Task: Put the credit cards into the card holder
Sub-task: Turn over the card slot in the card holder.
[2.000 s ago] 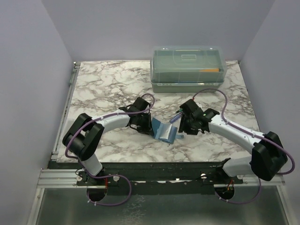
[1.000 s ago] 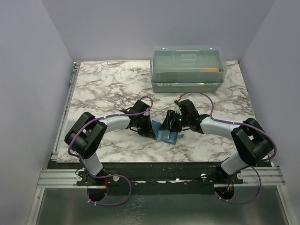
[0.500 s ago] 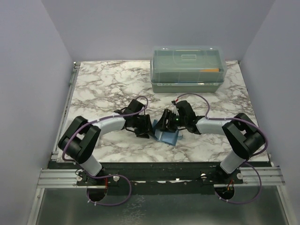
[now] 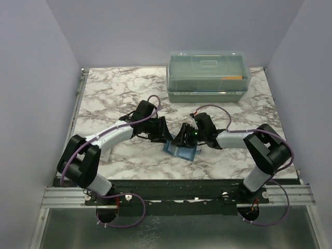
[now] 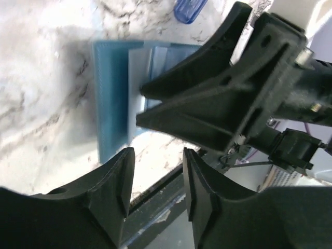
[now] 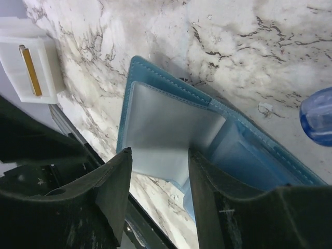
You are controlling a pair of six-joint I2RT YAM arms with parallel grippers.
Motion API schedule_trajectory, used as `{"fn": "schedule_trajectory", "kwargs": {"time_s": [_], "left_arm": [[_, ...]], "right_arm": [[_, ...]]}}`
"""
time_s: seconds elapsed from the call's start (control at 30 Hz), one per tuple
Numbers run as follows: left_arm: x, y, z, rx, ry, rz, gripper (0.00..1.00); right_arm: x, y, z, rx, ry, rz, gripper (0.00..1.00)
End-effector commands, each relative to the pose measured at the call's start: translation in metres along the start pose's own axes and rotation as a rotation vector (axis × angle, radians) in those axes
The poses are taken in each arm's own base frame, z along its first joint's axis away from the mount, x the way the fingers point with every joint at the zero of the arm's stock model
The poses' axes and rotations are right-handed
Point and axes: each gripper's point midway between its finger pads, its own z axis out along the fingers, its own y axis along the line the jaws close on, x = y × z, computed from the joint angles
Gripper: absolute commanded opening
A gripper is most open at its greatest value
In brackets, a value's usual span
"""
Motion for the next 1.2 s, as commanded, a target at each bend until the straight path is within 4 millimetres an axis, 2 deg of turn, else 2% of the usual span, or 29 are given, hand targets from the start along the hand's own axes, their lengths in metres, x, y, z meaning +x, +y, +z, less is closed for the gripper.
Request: {"fn": "schedule_trajectory", "kwargs": {"time_s": [0.0,0.07,0.13,0.2,0.3,0.43,0.57,0.77,1.0,1.17], "left_arm": [[0.006,-0.004,0.023,0.049,0.102,0.011,0.43],[0.008,0.002,0.033,0.038,0.123,-0.001,0.42],[0.012,0.015,0.043,0.002,0.145,-0.022,0.27],[0.018,0.033,0.051,-0.051,0.165,-0.055,0.19],[0.024,0.048,0.055,-0.095,0.170,-0.085,0.17],[0.027,0.055,0.055,-0.119,0.160,-0.080,0.17],[0.030,0.057,0.055,-0.121,0.167,-0.090,0.14],[0.033,0.060,0.055,-0.124,0.172,-0.095,0.13],[0.034,0.060,0.057,-0.117,0.172,-0.101,0.13],[0.036,0.061,0.058,-0.113,0.182,-0.107,0.13]], "right_arm": [[-0.003,0.004,-0.013,0.035,-0.021,-0.010,0.52],[-0.002,0.001,-0.019,0.067,-0.023,-0.006,0.52],[0.000,-0.004,-0.025,0.101,-0.031,0.006,0.53],[0.002,-0.009,-0.035,0.134,-0.054,0.019,0.55],[0.005,-0.021,-0.054,0.212,-0.089,0.035,0.61],[0.012,-0.025,-0.068,0.233,-0.107,0.051,0.62],[0.017,-0.033,-0.069,0.245,-0.111,0.072,0.62],[0.016,-0.040,-0.064,0.266,-0.113,0.068,0.64],[0.017,-0.038,-0.053,0.233,-0.084,0.061,0.62],[0.011,-0.020,-0.050,0.162,-0.080,0.029,0.53]]}}
